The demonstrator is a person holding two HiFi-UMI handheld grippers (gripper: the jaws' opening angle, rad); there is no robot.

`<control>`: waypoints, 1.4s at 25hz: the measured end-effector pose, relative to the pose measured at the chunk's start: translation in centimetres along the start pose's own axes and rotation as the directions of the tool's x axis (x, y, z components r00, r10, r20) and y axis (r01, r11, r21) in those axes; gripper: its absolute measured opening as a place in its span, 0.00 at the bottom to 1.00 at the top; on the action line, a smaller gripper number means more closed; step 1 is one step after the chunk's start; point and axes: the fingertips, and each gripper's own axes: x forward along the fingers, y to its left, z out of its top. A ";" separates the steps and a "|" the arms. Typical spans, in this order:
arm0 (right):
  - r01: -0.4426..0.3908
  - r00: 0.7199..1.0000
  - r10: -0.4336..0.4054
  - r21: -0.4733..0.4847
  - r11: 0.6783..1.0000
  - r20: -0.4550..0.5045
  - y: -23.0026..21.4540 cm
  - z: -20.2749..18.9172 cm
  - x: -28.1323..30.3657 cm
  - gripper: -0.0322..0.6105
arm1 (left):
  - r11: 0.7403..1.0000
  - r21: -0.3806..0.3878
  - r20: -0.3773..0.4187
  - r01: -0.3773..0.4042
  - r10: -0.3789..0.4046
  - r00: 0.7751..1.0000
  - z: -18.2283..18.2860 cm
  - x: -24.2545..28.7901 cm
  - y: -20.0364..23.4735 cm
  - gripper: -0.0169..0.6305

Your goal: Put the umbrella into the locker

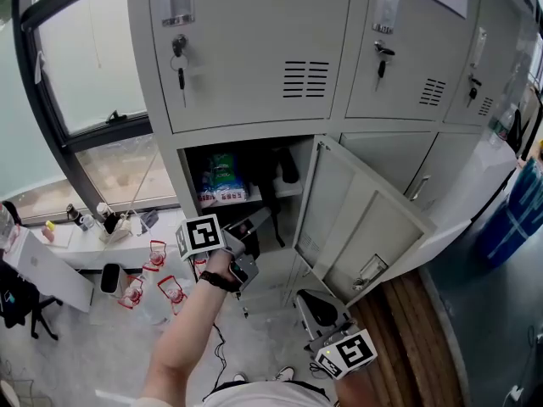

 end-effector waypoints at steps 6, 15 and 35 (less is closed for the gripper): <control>-0.016 1.000 0.016 0.000 1.000 -0.004 1.6 -0.2 -0.4 0.08 | 1.000 0.000 0.004 -0.023 0.023 1.000 -0.8 -2.1 0.7 0.31; 0.003 1.000 -0.003 -0.003 1.000 -0.017 3.1 -0.5 -1.5 0.08 | 0.994 0.067 0.007 -0.083 0.082 0.997 -2.2 -5.1 2.6 0.13; 0.188 0.982 -0.189 -0.026 0.982 -0.023 0.6 -0.1 -4.7 0.08 | 0.673 0.676 0.240 -0.300 0.184 0.953 -1.1 -15.5 2.1 0.06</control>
